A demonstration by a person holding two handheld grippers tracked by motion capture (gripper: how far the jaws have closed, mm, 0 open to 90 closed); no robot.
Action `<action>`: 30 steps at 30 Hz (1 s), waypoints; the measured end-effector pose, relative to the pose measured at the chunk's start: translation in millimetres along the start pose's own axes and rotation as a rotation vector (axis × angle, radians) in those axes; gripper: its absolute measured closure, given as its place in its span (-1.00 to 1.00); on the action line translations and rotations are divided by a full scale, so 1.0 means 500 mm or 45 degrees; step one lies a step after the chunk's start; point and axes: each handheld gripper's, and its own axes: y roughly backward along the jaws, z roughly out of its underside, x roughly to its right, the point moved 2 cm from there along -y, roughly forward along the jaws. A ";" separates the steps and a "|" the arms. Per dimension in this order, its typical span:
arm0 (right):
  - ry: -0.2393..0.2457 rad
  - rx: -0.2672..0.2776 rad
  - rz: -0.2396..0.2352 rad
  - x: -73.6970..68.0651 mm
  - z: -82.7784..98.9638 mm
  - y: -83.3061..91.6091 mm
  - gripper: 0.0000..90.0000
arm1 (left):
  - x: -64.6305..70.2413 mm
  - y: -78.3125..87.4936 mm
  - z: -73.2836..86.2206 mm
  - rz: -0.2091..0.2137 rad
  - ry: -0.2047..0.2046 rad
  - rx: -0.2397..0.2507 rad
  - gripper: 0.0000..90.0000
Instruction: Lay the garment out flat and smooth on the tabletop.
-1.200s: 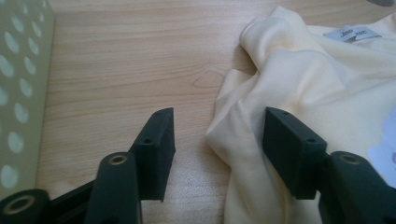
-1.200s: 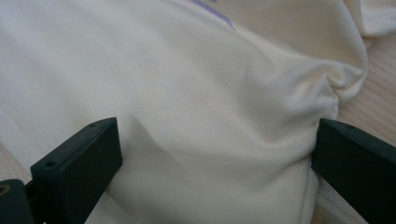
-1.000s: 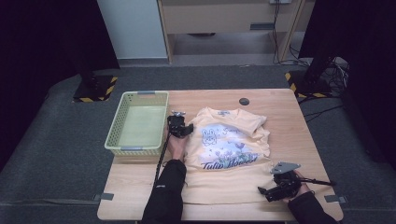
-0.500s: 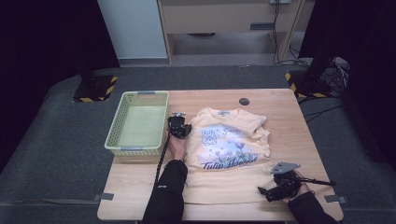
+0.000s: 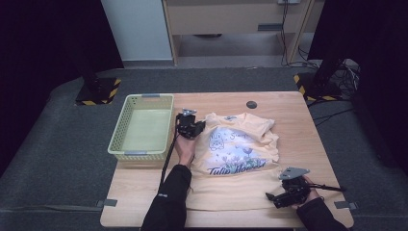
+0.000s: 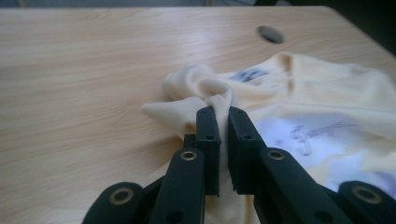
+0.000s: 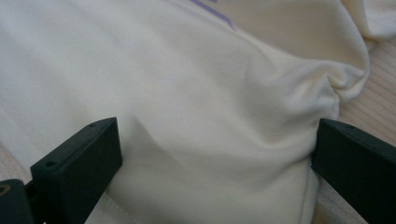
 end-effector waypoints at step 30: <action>0.003 -0.005 -0.001 0.000 0.000 0.000 -0.97 | 0.197 -0.121 0.136 0.170 -0.207 -0.197 0.84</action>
